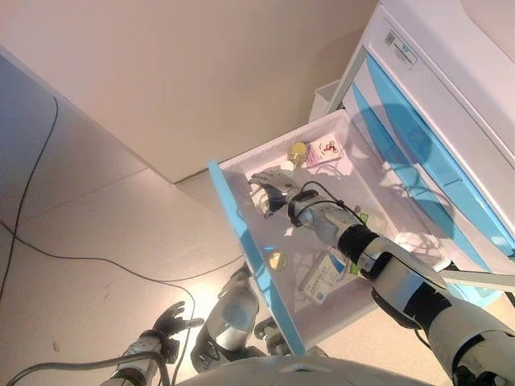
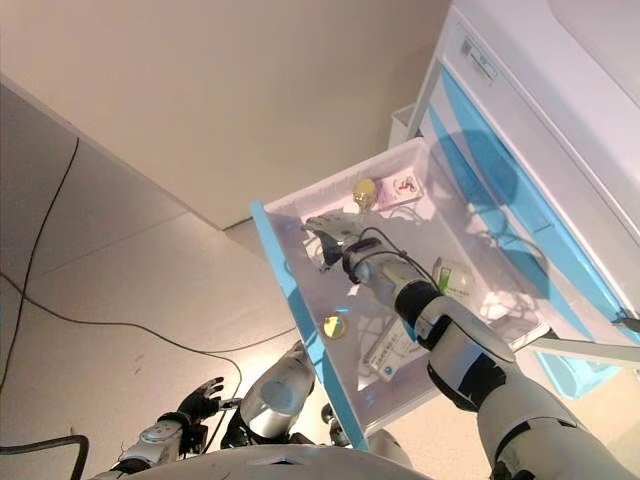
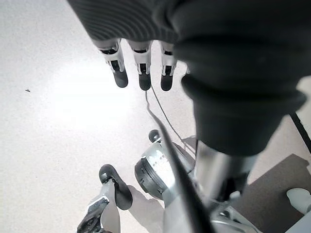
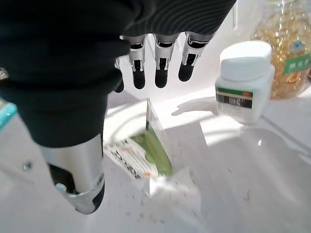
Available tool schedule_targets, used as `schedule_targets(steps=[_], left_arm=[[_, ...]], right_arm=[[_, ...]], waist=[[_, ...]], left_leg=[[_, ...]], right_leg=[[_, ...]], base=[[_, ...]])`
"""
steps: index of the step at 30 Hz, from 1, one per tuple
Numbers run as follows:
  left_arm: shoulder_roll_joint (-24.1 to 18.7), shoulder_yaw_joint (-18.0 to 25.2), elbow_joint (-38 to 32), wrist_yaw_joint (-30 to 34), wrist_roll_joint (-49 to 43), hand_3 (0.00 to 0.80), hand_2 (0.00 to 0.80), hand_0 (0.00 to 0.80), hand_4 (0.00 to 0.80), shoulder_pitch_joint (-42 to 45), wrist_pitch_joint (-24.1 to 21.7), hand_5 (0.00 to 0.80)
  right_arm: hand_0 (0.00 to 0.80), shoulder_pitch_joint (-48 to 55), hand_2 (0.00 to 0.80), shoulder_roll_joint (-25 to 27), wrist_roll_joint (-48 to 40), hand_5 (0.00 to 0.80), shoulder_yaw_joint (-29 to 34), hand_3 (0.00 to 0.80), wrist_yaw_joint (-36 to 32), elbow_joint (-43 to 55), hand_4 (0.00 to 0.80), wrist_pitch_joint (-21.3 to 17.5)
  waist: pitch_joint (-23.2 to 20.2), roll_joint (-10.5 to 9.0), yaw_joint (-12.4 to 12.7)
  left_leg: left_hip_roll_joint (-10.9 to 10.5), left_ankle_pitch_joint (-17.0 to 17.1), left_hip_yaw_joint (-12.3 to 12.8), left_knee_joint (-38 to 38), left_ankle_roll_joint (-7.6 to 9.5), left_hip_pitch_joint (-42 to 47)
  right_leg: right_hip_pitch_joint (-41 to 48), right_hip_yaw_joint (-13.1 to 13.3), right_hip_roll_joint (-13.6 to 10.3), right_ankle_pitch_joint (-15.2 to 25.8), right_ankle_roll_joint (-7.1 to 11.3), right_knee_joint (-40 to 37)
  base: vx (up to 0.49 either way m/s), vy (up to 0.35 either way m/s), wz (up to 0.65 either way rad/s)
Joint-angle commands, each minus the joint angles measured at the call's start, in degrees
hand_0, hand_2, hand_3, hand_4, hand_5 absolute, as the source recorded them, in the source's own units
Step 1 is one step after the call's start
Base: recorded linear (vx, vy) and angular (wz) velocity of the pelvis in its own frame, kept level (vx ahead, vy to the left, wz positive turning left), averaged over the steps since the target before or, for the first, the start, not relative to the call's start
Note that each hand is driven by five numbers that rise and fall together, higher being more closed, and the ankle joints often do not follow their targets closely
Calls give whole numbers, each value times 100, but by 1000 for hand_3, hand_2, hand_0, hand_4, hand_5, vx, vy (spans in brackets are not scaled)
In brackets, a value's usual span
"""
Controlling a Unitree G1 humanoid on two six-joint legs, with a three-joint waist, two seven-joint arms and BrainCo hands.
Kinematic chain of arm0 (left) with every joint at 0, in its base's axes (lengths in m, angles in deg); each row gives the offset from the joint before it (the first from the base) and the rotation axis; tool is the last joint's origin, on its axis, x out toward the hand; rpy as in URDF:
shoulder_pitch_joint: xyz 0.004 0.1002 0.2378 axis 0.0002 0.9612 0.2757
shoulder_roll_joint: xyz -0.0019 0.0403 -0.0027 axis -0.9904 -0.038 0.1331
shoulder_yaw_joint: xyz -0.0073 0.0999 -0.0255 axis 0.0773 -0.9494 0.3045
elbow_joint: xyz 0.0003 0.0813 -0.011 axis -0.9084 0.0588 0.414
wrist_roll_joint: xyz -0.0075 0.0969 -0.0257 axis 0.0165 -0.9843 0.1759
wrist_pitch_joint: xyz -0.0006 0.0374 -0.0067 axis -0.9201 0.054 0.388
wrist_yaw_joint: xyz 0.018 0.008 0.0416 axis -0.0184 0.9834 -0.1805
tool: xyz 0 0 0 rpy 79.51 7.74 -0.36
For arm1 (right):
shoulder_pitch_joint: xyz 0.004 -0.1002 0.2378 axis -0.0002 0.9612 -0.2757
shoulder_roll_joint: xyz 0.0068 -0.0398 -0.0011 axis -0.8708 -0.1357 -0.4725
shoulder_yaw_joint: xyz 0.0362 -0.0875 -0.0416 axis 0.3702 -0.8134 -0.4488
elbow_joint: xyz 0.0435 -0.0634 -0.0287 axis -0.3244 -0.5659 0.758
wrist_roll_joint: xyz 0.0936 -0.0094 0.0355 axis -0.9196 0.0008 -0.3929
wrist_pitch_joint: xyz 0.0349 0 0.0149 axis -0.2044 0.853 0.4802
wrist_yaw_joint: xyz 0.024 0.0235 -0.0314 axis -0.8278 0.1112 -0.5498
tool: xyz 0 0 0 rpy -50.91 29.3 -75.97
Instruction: Open the drawer and pick up the medicine
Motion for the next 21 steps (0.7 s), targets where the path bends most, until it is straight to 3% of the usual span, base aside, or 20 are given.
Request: schedule_targets(steps=[1,4,5,6,8,21], left_arm=[[-246,-318,-1,-19,207,0,0,0,0,23,-108,0],[-252,-321,-2,-16,230,0,0,0,0,0,-95,0],[-253,-317,6,-10,228,0,0,0,0,-2,-102,0],[-254,-315,13,-10,230,0,0,0,0,-6,-107,0],[-260,-314,17,0,232,0,0,0,0,-7,-118,0],[-254,-332,-27,-61,166,0,0,0,0,19,-111,0]], right_arm=[[0,-250,0,-280,179,0,-139,0,117,115,0,39],[0,-291,0,-307,319,0,-140,0,103,83,0,170],[317,-301,317,-304,363,317,-141,317,92,66,317,199],[530,-305,530,-306,427,530,-148,530,108,41,530,213],[800,-317,800,-297,454,800,-164,800,147,-5,800,214],[800,-312,800,-265,316,800,-118,800,462,108,800,132]], waist=[[165,-89,63],[187,-92,64],[191,-91,63],[196,-95,65],[201,-98,67],[185,-125,33]], left_leg=[[-404,-258,33,-195,424,87],[-402,-258,35,-202,429,78],[-399,-258,40,-206,429,75],[-398,-256,44,-207,429,69],[-397,-254,51,-209,431,61],[-403,-277,73,-229,455,99]], right_leg=[[-208,697,-501,401,473,388],[-229,706,-497,403,476,393],[-236,709,-498,403,478,395],[-238,712,-497,404,478,394],[-242,714,-499,405,483,391],[-240,767,-487,475,541,330]], base=[[-11,-9,5],[-6,-5,3],[0,0,0],[0,0,0],[0,0,0],[0,0,0]])
